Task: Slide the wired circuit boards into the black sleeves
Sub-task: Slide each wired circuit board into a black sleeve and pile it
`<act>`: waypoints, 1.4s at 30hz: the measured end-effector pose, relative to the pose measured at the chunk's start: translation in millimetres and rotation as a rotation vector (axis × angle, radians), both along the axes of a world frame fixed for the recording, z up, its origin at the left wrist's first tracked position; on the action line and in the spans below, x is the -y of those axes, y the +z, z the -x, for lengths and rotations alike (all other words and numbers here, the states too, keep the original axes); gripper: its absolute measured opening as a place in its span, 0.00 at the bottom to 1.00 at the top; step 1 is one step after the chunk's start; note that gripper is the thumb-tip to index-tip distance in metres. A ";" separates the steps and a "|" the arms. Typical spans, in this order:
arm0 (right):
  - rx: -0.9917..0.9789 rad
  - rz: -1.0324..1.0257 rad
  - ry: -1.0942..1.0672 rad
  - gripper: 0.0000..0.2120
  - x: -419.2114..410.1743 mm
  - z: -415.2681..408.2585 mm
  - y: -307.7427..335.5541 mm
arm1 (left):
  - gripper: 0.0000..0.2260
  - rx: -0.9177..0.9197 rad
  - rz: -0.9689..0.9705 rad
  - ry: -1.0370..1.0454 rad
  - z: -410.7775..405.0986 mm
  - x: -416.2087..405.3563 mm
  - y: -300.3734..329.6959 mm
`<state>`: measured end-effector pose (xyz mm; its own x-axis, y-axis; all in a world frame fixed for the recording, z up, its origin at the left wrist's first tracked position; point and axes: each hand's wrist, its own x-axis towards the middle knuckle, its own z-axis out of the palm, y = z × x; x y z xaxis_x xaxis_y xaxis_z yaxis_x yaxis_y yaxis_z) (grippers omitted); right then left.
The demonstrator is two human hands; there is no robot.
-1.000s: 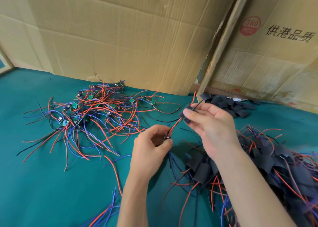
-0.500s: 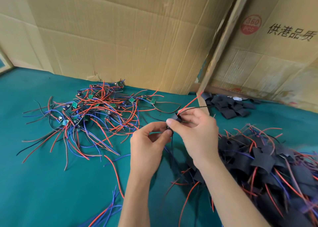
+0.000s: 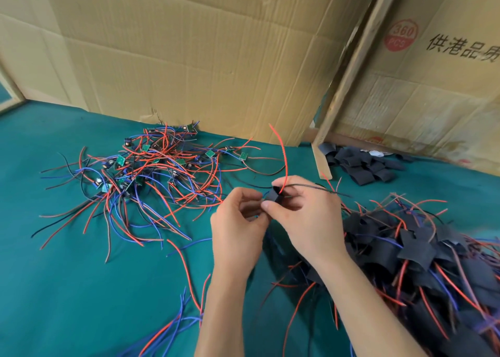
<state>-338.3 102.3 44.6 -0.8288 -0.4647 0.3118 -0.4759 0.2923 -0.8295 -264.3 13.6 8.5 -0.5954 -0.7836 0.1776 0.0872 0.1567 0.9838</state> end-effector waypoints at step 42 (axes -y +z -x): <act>-0.267 -0.760 0.157 0.08 137.4 98.8 -5.9 | 0.09 -0.006 -0.152 0.074 4.3 5.2 -5.7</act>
<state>-437.1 -35.2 38.7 -0.6793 -0.7327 0.0424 -0.7111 0.6429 -0.2847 -268.6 8.4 2.8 -0.5347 -0.8431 0.0577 0.0874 0.0127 0.9961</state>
